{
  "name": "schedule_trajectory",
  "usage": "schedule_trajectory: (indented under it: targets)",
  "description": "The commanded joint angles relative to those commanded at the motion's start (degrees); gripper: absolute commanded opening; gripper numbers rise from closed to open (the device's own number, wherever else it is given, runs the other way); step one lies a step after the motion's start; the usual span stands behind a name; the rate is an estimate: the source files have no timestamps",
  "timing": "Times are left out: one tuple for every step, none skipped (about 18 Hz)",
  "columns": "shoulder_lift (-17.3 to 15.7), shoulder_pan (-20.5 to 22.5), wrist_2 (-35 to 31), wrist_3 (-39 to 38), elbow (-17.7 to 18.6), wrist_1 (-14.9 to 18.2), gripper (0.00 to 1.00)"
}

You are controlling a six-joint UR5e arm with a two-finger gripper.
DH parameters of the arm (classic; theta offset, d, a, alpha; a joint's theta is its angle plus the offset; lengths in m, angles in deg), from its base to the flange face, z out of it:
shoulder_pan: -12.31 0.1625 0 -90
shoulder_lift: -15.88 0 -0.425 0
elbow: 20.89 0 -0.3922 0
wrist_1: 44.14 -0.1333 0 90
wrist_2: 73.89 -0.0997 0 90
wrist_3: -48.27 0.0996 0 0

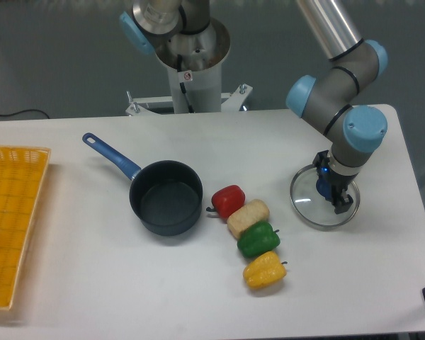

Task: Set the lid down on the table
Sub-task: 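Lower the held glass lid flat onto the table, then open the gripper to release the lid knob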

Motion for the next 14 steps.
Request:
schedule_trajectory:
  targets:
    - [0.00, 0.00, 0.00, 0.00, 0.00, -0.09, 0.37]
    - [0.00, -0.09, 0.00, 0.00, 0.00, -0.52, 0.37]
    - [0.09, -0.09, 0.00, 0.00, 0.09, -0.62, 0.37]
    - [0.18, -0.09, 0.00, 0.00, 0.09, -0.70, 0.37]
    - [0.35, -0.09, 0.00, -0.09, 0.09, -0.70, 0.37]
    - [0.35, -0.17, 0.00, -0.09, 0.09, -0.79, 0.37]
    - [0.27, -0.18, 0.00, -0.09, 0.00, -0.79, 0.37]
    - [0.35, -0.18, 0.00, -0.17, 0.00, -0.79, 0.37]
    - [0.35, -0.26, 0.00, -0.26, 0.00, -0.79, 0.37]
    - [0.44, -0.26, 0.00, -0.35, 0.00, -0.79, 0.37]
    - [0.44, -0.26, 0.00, -0.44, 0.00, -0.79, 0.37]
    - [0.53, -0.26, 0.00, -0.44, 0.00, -0.79, 0.37]
    - [0.62, -0.35, 0.00, -0.44, 0.00, -0.88, 0.37]
    - [0.70, -0.35, 0.00, -0.44, 0.09, -1.14, 0.37]
